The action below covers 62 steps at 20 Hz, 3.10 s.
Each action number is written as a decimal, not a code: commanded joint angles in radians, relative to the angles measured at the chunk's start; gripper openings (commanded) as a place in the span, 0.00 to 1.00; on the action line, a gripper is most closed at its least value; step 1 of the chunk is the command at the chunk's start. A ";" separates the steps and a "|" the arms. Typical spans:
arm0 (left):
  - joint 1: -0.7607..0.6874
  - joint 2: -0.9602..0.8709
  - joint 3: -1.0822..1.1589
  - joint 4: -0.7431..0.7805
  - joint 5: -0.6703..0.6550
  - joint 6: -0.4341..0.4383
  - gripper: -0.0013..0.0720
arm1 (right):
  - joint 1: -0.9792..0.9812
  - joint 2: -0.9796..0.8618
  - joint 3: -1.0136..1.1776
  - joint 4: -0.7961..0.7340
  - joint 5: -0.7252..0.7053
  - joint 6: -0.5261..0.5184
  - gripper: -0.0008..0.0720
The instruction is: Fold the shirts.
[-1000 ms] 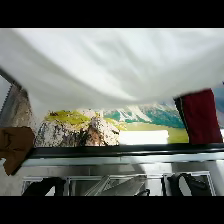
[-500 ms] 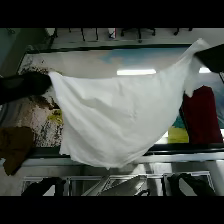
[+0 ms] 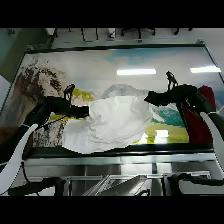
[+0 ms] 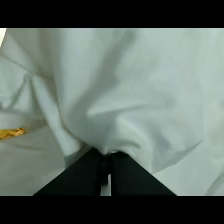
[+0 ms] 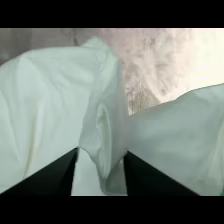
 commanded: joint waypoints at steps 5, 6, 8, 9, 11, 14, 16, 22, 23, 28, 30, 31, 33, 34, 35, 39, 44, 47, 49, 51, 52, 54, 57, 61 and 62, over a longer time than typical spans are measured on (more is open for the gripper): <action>0.165 -0.062 0.248 0.003 0.478 -0.017 0.98 | -0.212 0.121 0.108 -0.042 -0.313 0.002 0.59; 0.194 -0.026 0.235 0.004 0.504 -0.019 0.98 | -0.248 0.154 0.092 -0.083 -0.349 0.003 0.59; 0.248 0.100 0.111 0.003 0.510 -0.025 0.98 | -0.296 0.206 0.013 -0.118 -0.378 0.003 0.60; 0.265 0.169 0.018 0.003 0.497 -0.033 0.98 | -0.308 0.220 -0.045 -0.117 -0.377 0.003 0.73; 0.269 0.324 -0.224 -0.005 0.451 -0.077 0.98 | -0.299 0.212 -0.142 -0.114 -0.357 -0.021 0.76; 0.215 0.518 -0.566 -0.082 0.345 -0.109 0.98 | -0.263 0.165 -0.229 -0.080 -0.302 -0.058 0.76; 0.157 0.595 -0.715 -0.140 0.246 -0.138 0.98 | -0.231 0.122 -0.232 -0.079 -0.298 -0.061 0.76; -0.037 0.653 -0.833 -0.241 -0.087 -0.229 0.98 | -0.166 0.044 -0.231 -0.063 -0.233 -0.061 0.74; -0.055 0.620 -0.833 -0.250 -0.121 -0.229 0.98 | -0.166 0.033 -0.231 -0.053 -0.224 -0.061 0.74; -0.137 0.414 -0.780 -0.283 -0.204 -0.225 0.82 | -0.165 -0.022 -0.231 -0.037 -0.210 -0.064 0.74; -0.156 0.362 -0.714 -0.271 -0.198 -0.205 0.28 | -0.159 -0.045 -0.231 -0.037 -0.191 -0.064 0.73; -0.164 0.343 -0.676 -0.246 -0.181 -0.204 0.14 | -0.153 -0.053 -0.231 -0.029 -0.180 -0.064 0.65; -0.166 0.326 -0.610 -0.195 -0.124 -0.204 0.04 | -0.131 -0.073 -0.230 -0.003 -0.138 -0.064 0.61; -0.166 0.326 -0.584 -0.179 -0.104 -0.205 0.04 | -0.121 -0.082 -0.228 0.005 -0.114 -0.064 0.61; -0.164 0.327 -0.563 -0.175 -0.091 -0.205 0.04 | -0.109 -0.093 -0.224 0.009 -0.092 -0.064 0.61; -0.157 0.327 -0.484 -0.133 -0.082 -0.205 0.04 | -0.041 -0.152 -0.166 0.043 -0.044 -0.064 0.08; -0.131 0.447 -0.155 0.007 0.010 -0.211 0.04 | -0.061 -0.010 0.092 0.071 -0.212 -0.034 0.04; -0.058 0.589 0.244 0.129 0.100 -0.207 0.04 | -0.143 0.265 0.409 0.077 -0.247 0.019 0.05; -0.021 0.648 0.554 0.194 0.111 -0.206 0.04 | -0.192 0.414 0.650 0.064 -0.236 0.019 0.05; 0.007 0.677 0.834 0.209 0.111 -0.206 0.04 | -0.230 0.510 0.834 0.026 -0.239 0.035 0.05; 0.021 0.683 0.947 0.211 0.109 -0.206 0.04 | -0.244 0.553 0.897 0.019 -0.241 0.047 0.05; 0.071 0.680 1.126 0.215 0.099 -0.205 0.04 | -0.249 0.614 0.954 0.023 -0.230 0.046 0.05; 0.151 0.642 1.200 0.213 0.083 -0.198 0.04 | -0.248 0.662 0.956 0.033 -0.199 0.055 0.05; 0.166 0.542 1.013 0.127 0.010 -0.156 0.04 | -0.246 0.613 0.905 0.066 -0.305 0.092 0.05; 0.142 0.503 0.941 0.094 -0.041 -0.113 0.04 | -0.239 0.595 0.859 0.067 -0.328 0.097 0.05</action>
